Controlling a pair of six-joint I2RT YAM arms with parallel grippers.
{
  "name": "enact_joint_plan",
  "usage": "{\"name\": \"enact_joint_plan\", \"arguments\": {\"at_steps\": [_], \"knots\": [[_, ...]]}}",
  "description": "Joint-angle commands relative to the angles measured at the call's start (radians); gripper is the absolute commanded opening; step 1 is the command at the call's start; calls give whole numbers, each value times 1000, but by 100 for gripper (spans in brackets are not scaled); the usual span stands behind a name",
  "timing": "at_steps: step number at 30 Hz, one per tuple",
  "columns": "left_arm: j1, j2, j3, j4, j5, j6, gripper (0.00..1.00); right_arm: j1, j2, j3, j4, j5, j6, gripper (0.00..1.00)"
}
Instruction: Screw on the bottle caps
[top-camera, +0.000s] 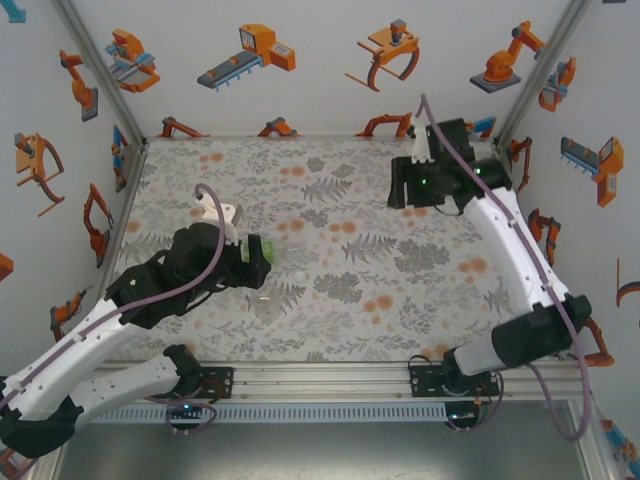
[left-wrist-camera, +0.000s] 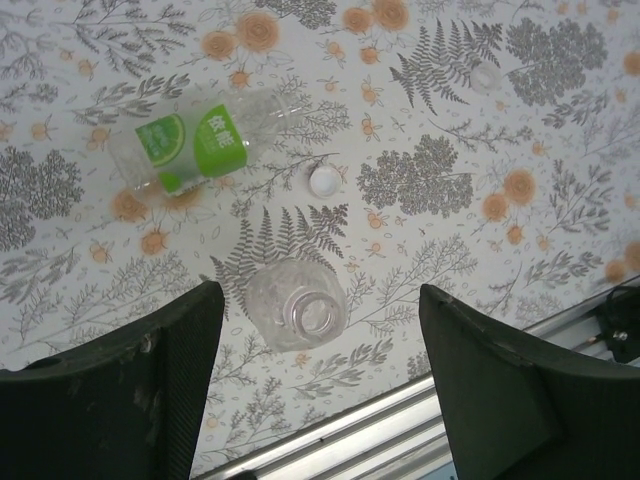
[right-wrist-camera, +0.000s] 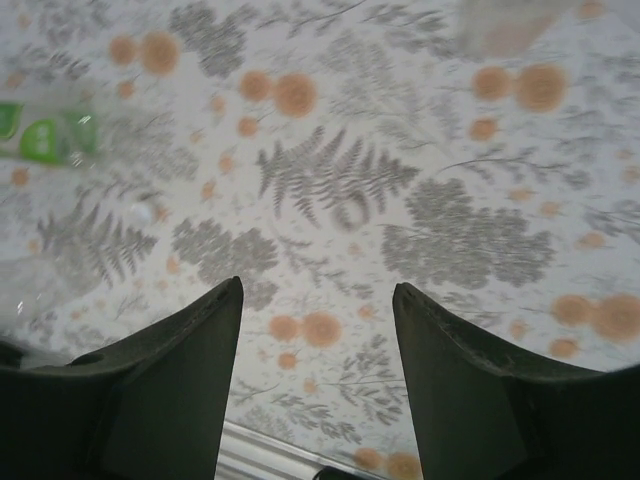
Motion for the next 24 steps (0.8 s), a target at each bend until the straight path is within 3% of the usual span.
{"name": "enact_joint_plan", "arguments": {"at_steps": [1,6,11,18,21,24], "knots": [[5,-61,-43,-37,-41,-105,73,80,-136,-191,296,-170,32,57],[5,-130,-92,-42,-36,-140,73,219,-265,-491,635,-308,8,60],[5,-170,-109,-60,-35,-150,73,375,-268,-663,907,-359,-34,65],[5,-195,-115,-75,-37,-123,75,553,-122,-681,1061,-339,-143,74],[6,-202,-112,-83,-44,-114,76,599,-48,-683,1156,-332,-153,85],[8,-215,-116,-87,-46,-102,79,627,27,-688,1279,-342,-139,86]]}}
